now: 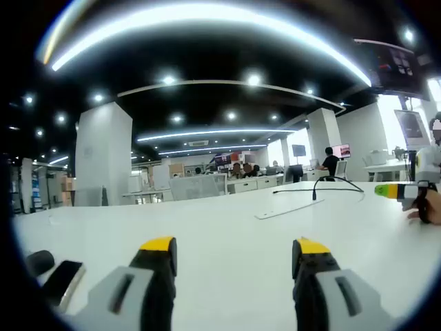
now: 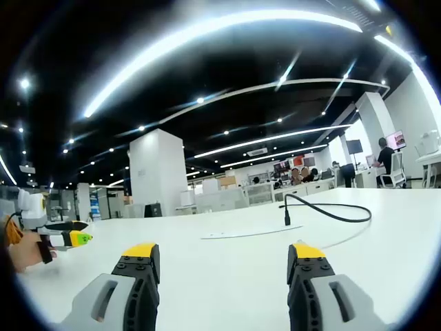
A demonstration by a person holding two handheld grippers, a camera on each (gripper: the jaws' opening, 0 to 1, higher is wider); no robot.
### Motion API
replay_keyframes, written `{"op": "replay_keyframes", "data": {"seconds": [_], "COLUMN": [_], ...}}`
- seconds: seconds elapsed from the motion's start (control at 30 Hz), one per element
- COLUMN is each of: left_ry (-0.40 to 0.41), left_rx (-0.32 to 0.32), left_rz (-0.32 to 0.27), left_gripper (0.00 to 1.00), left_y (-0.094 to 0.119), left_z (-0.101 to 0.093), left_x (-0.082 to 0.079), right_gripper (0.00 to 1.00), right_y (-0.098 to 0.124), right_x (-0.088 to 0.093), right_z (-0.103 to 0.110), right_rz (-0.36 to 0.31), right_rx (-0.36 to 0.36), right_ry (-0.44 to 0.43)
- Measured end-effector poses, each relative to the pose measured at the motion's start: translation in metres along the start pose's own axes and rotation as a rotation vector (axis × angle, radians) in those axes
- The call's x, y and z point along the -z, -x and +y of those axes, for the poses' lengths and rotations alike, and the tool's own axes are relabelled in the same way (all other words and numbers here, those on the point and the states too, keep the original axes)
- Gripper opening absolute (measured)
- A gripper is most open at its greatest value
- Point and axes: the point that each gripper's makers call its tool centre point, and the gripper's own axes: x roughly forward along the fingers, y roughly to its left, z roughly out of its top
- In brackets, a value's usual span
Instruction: Locate the USB plug end of the data cable currently connected to the USB port on the desk. Grip the plug, withdraw it from the port, and place it onto the desktop.
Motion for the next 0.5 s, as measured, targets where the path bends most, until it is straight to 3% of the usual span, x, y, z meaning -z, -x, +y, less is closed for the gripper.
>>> {"op": "replay_keyframes", "data": {"seconds": [0.5], "left_ry": [-0.019], "left_rx": [0.001], "left_rz": [0.013], "left_gripper": [0.67], "left_y": [-0.0011], "left_z": [0.0005], "left_x": [0.0021], "right_gripper": [0.74], "right_y": [-0.0014], "right_x": [0.0013], "right_z": [0.0002], "right_rz": [0.008], "right_rx": [0.002], "right_ry": [0.000]}}
